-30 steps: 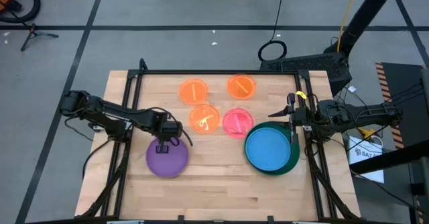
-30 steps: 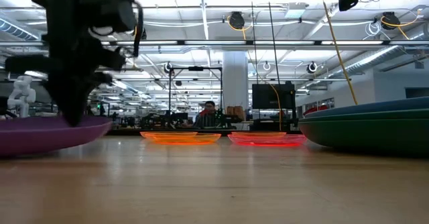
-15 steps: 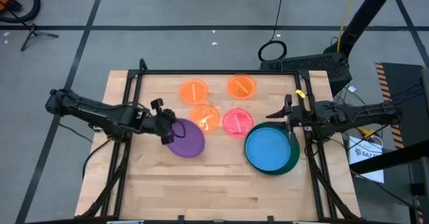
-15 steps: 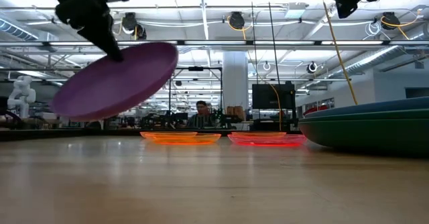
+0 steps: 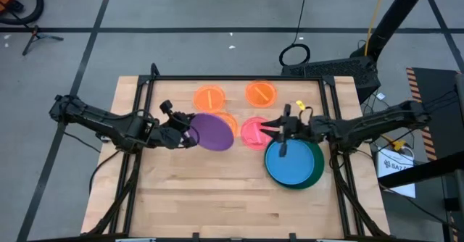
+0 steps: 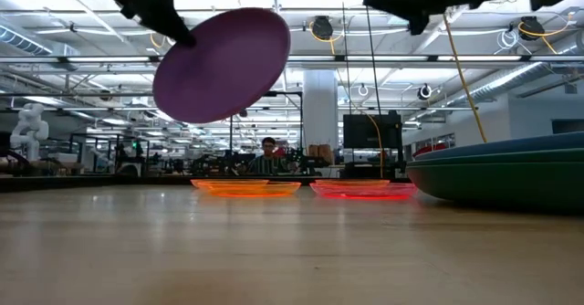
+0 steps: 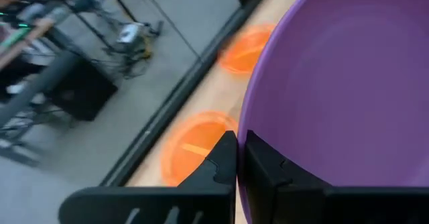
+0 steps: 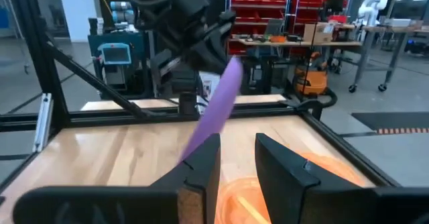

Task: Stack plastic plates
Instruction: Stack the medium purple plate on top of the medium blue plate

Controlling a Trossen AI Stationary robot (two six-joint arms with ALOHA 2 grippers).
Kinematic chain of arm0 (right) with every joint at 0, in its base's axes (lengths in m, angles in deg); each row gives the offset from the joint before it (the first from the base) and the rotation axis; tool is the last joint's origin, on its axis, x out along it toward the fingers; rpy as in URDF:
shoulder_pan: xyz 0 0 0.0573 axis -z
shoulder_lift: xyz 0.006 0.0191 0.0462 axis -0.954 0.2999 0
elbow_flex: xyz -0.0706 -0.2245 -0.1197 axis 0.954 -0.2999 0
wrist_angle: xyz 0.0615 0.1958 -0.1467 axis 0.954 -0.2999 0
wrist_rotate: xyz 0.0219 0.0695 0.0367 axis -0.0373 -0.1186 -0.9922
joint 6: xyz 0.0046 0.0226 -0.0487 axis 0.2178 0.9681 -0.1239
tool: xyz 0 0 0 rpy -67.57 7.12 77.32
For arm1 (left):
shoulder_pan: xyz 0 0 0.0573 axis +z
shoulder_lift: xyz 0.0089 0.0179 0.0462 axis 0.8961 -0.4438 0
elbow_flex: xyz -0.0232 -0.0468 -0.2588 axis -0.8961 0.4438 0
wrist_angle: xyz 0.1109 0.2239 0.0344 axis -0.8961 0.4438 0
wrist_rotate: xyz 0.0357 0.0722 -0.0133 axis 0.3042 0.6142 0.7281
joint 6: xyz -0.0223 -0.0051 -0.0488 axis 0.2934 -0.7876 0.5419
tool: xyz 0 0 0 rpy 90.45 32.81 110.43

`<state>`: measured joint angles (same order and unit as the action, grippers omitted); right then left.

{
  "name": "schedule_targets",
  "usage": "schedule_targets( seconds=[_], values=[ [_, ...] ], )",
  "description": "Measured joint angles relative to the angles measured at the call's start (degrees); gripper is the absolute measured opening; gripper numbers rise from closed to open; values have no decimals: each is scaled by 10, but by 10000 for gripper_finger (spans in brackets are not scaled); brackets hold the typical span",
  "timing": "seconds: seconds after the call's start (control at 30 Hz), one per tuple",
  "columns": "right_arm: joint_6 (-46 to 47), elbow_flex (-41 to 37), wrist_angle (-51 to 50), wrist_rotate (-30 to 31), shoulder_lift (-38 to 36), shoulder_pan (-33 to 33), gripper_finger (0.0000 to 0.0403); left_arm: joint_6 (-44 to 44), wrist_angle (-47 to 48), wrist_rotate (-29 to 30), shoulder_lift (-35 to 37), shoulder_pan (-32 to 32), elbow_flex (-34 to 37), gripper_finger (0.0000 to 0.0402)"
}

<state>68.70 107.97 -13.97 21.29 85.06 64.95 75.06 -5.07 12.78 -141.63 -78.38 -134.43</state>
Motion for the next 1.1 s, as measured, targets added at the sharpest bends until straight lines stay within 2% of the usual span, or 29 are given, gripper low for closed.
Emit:
schedule_targets(
  seconds=[0.17, 0.33, 0.4, 0.57, 0.8, 1.1],
  values=[
    [2, 25, 47, 21, 78, 0, 86, 6, -2, 86, 0, 3, 0, 10],
    [-31, 104, 25, 58, 149, 0, 86, -8, -16, 154, 0, 22, 0, 10],
    [-44, 141, 16, 93, 178, 0, 86, -8, -19, 170, 0, 33, 0, 10],
    [-25, 219, -50, 193, 245, 0, 86, 2, -12, 172, 0, 44, 0, 10],
    [58, 281, -77, 265, 312, 0, 89, -5, 4, 172, 0, 44, 0, 10],
    [109, 307, -74, 254, 366, 5, 154, 8, 68, 177, 0, 42, 0, 10]
  ],
)
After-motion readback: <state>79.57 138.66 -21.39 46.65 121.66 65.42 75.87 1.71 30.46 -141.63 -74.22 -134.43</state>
